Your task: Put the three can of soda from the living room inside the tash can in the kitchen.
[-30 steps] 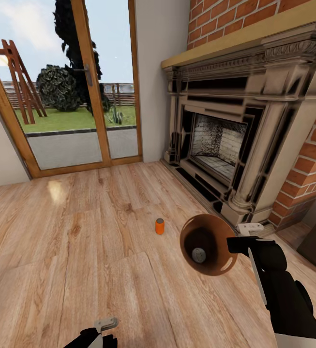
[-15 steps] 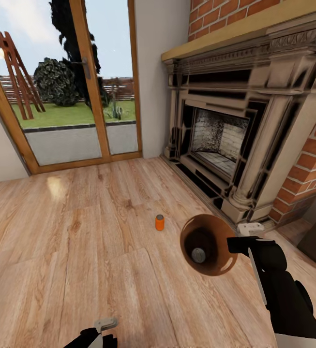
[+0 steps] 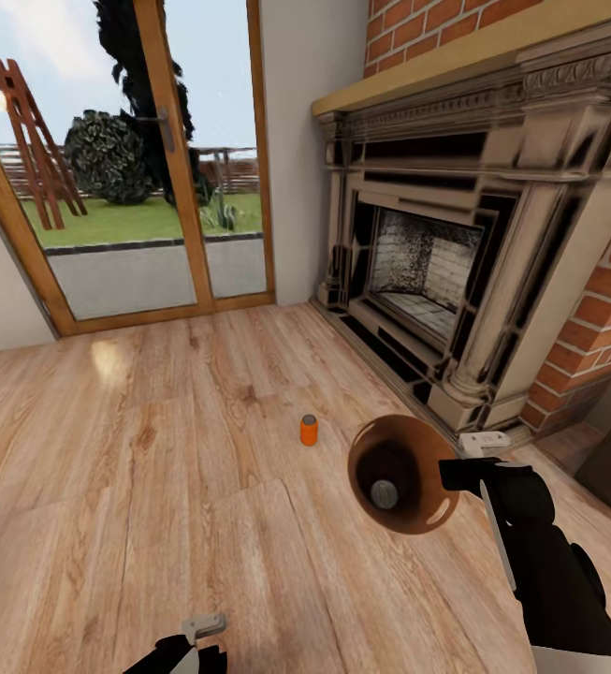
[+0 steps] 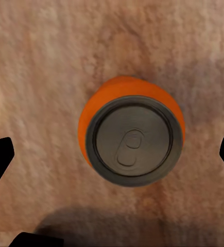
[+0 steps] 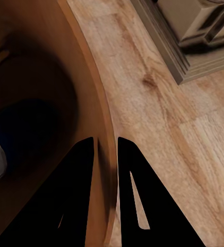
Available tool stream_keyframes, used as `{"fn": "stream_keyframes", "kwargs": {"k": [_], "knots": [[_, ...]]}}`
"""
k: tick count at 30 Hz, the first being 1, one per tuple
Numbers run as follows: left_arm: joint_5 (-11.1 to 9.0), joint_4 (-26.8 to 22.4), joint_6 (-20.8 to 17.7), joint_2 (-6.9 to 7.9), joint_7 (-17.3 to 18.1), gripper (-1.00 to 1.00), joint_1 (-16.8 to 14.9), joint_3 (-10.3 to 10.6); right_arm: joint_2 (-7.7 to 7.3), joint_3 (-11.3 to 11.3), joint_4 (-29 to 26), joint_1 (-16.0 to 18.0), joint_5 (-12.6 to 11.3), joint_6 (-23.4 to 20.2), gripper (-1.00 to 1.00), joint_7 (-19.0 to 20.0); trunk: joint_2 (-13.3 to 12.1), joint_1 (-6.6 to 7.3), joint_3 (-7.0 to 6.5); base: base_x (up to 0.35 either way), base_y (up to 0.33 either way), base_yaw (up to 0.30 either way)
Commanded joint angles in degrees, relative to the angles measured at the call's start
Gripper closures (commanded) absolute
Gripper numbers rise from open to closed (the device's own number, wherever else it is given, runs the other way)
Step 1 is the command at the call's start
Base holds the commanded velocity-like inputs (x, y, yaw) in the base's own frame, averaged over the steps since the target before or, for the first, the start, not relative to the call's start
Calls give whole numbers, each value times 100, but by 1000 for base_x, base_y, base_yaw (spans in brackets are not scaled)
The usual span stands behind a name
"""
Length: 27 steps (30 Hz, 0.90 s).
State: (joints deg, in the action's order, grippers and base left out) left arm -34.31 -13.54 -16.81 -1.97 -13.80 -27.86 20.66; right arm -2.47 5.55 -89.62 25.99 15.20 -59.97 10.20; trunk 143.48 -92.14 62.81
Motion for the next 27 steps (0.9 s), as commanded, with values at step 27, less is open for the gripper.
{"fn": "stream_keyframes", "kwargs": {"k": [27], "knots": [[3,0,2,3,70,-100,0,2,0,-1,-2,0,-63,-3,100,27,0,1,-1,0,0,0]]}}
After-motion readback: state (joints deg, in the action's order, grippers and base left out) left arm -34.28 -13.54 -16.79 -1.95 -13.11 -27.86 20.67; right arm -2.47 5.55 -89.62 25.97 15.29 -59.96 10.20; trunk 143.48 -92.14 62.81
